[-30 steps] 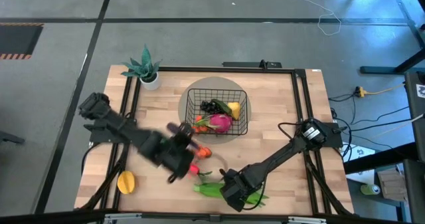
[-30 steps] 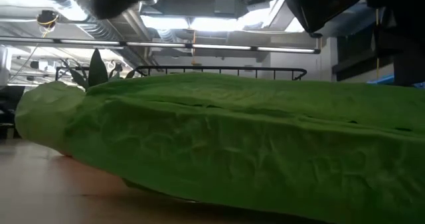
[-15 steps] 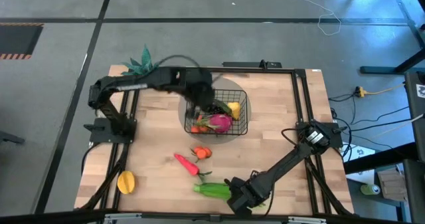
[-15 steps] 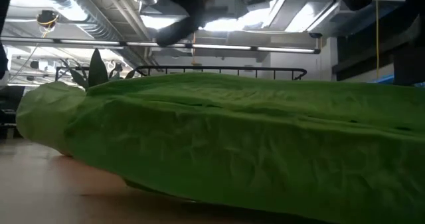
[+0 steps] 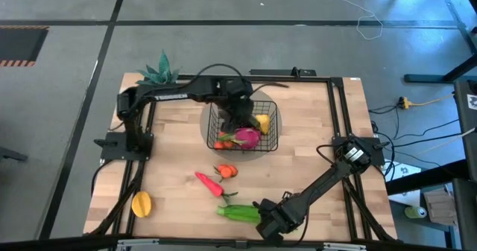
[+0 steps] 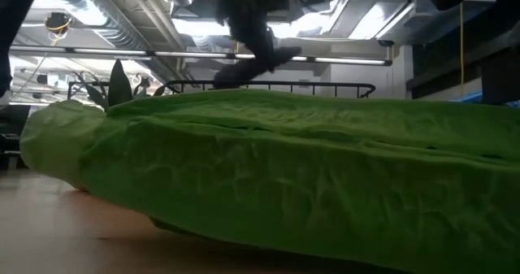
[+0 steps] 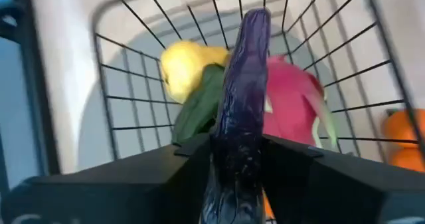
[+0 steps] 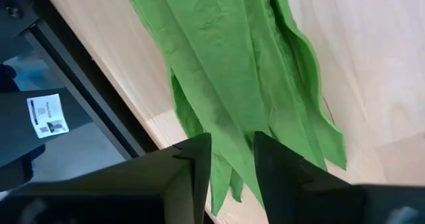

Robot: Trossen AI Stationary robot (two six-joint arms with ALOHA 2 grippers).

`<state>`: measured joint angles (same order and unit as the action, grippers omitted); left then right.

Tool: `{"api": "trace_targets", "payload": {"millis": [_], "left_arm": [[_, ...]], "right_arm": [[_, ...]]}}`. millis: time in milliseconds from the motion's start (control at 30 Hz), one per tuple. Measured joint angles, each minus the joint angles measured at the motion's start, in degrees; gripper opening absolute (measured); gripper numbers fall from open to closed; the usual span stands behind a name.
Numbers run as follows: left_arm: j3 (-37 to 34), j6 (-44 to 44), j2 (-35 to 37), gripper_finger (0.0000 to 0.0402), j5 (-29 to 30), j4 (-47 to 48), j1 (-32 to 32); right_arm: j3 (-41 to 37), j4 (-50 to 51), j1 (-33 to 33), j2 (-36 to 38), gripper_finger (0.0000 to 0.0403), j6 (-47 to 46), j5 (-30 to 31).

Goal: Build produce basket
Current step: Put the eggplant into the black wire basket, then put the oranges into the black wire basket

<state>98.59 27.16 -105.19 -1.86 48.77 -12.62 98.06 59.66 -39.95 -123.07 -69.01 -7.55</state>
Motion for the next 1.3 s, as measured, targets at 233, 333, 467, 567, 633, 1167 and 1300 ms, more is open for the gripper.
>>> {"api": "trace_targets", "payload": {"millis": [233,333,467,567,633,1167,1300], "left_arm": [[-0.1,-1.3,-2.1,0.0158,2.2,0.6,0.0],[-0.1,-1.3,-0.3,0.0161,5.5,3.0,0.0],[0.0,-3.9,4.5,0.0161,9.7,10.4,0.0],[0.0,-10.2,8.3,0.0161,10.0,18.7,0.0],[0.0,-14.8,10.7,0.0161,9.9,24.7,0.0],[-1.4,-31.6,25.0,0.0158,10.3,41.2,0.0],[-3.5,-32.0,29.4,0.0158,10.3,41.2,0.0]], "right_arm": [[0.0,0.1,0.0,0.0,0.0103,0.0,0.0],[0.0,0.2,0.0,0.0,0.0103,0.0,0.0],[0.0,0.2,0.1,0.0,0.0103,0.1,0.0],[0.0,0.2,0.5,0.0,0.0103,0.4,0.0],[0.0,0.2,1.1,0.0,0.0103,0.7,0.4],[0.5,-14.3,13.3,0.0,0.0103,22.8,3.6],[0.5,-19.6,14.7,0.4,0.0103,30.1,3.6]]}}
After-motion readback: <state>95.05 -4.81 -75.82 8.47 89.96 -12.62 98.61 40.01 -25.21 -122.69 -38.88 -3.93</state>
